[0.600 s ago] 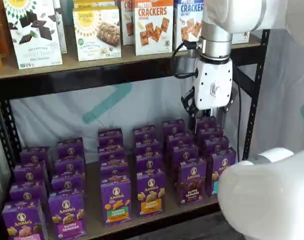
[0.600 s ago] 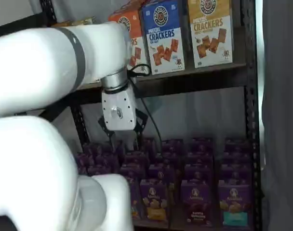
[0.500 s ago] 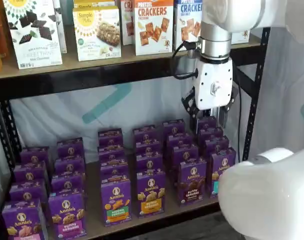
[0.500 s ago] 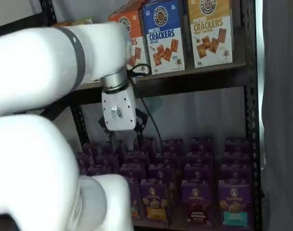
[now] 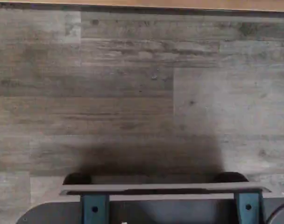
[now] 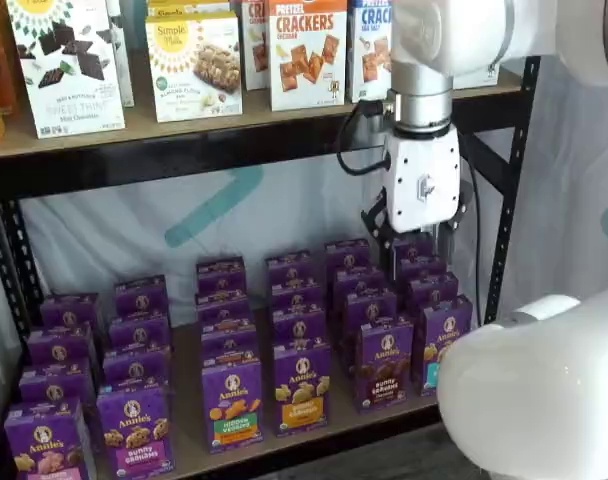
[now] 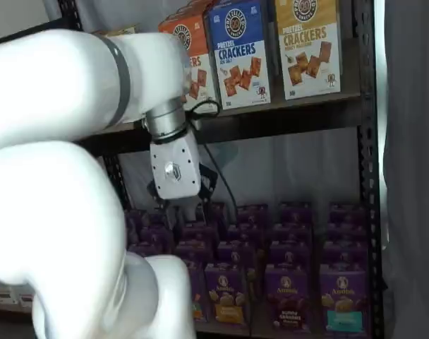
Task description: Pick up the purple box with a brown patch in the center, on the bottom shelf, the fifth box from the left
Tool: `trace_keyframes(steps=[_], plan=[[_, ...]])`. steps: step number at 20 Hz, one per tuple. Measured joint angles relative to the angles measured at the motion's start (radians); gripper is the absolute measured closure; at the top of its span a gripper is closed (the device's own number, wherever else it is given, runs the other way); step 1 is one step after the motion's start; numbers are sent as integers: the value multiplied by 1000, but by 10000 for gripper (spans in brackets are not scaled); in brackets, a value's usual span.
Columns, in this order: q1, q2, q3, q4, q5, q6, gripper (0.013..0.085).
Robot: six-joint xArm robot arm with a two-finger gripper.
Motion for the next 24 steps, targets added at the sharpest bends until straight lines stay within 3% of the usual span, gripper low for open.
trace_keyframes(steps=[11, 15, 20, 24], plan=[[34, 105, 106, 9, -231, 41, 130], [42, 170, 125, -12, -300, 60, 130], [24, 257, 153, 5, -431, 39, 130], [14, 359, 155, -44, -536, 63, 130]])
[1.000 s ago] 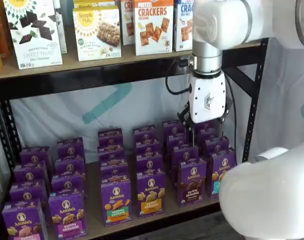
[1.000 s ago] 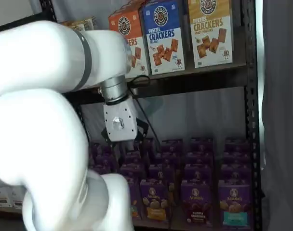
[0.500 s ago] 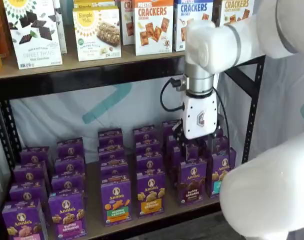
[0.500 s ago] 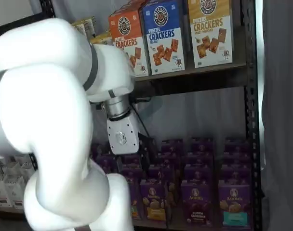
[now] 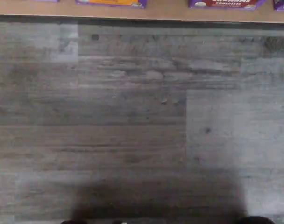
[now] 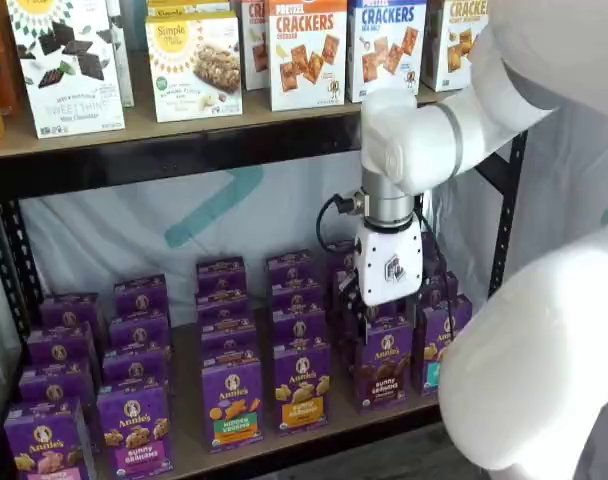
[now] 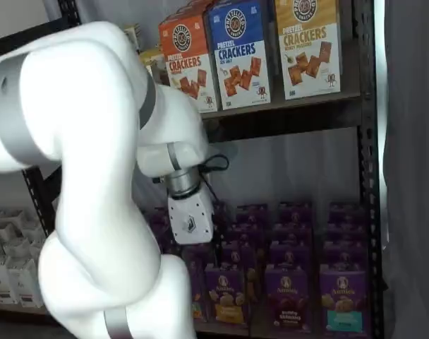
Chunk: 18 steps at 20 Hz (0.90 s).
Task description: Pick up the purple box with a brown patch in the center, on the bottom shelf, the fifth box from the left
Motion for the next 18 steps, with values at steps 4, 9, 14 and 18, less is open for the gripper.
trace_keyframes(steps=[4, 9, 14, 18], plan=[[-34, 122, -10, -14, -120, -16, 130], [-77, 273, -49, -14, -232, -55, 130], [-117, 400, -98, -20, -325, -85, 130], [-149, 494, -149, -32, -377, -106, 130]])
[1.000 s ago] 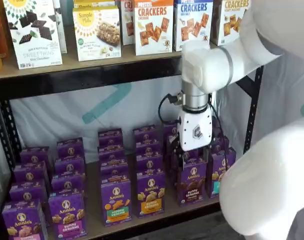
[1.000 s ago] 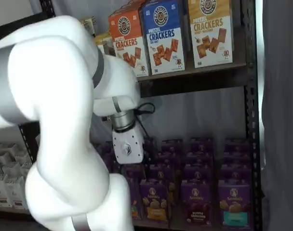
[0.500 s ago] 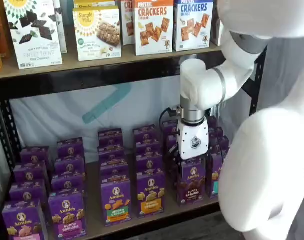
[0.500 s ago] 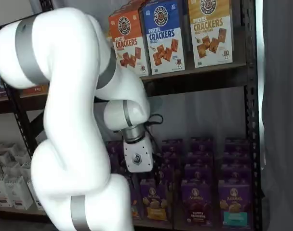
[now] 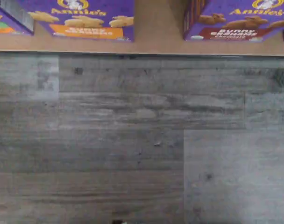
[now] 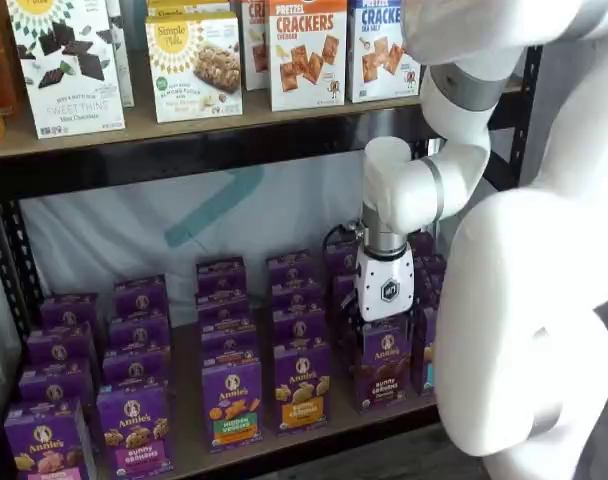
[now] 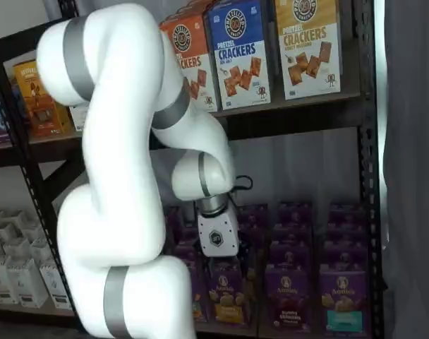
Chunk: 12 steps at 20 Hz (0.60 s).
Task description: Pick up the purple box with a brown patch in the center, on the bottom shelf, the fifth box from the left
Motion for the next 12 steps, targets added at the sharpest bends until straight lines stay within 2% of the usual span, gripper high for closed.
trace_keyframes(steps=[4, 8, 12], plan=[[-26, 84, -50, -11, -48, -15, 130], [-44, 161, -98, -1, -78, -41, 130], [-62, 236, -147, -16, -112, -44, 130]])
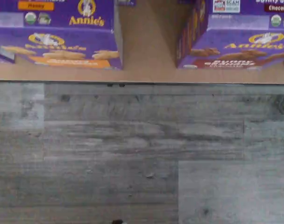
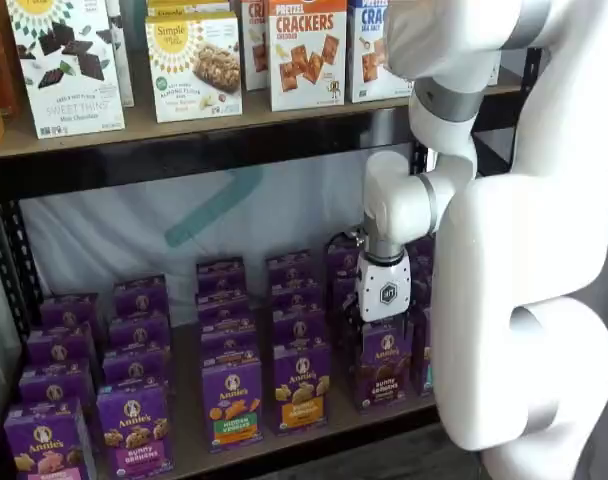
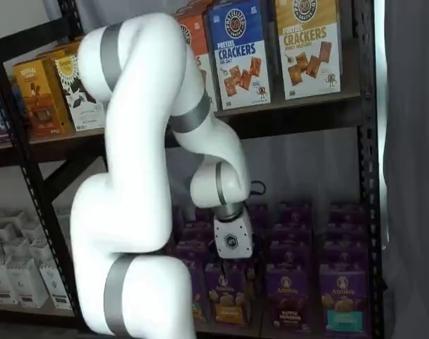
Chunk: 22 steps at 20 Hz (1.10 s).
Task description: Pick up the purple box with a brown patch in the center, on the bottom shelf, the fifth box from the left
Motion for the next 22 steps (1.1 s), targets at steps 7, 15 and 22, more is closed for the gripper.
trace_keyframes(steps=[7, 15, 22], plan=[[-20, 108, -86, 11, -36, -29, 130], [-31, 221, -209, 9, -26, -39, 130], [-58, 328, -346, -25, 8, -36, 130]])
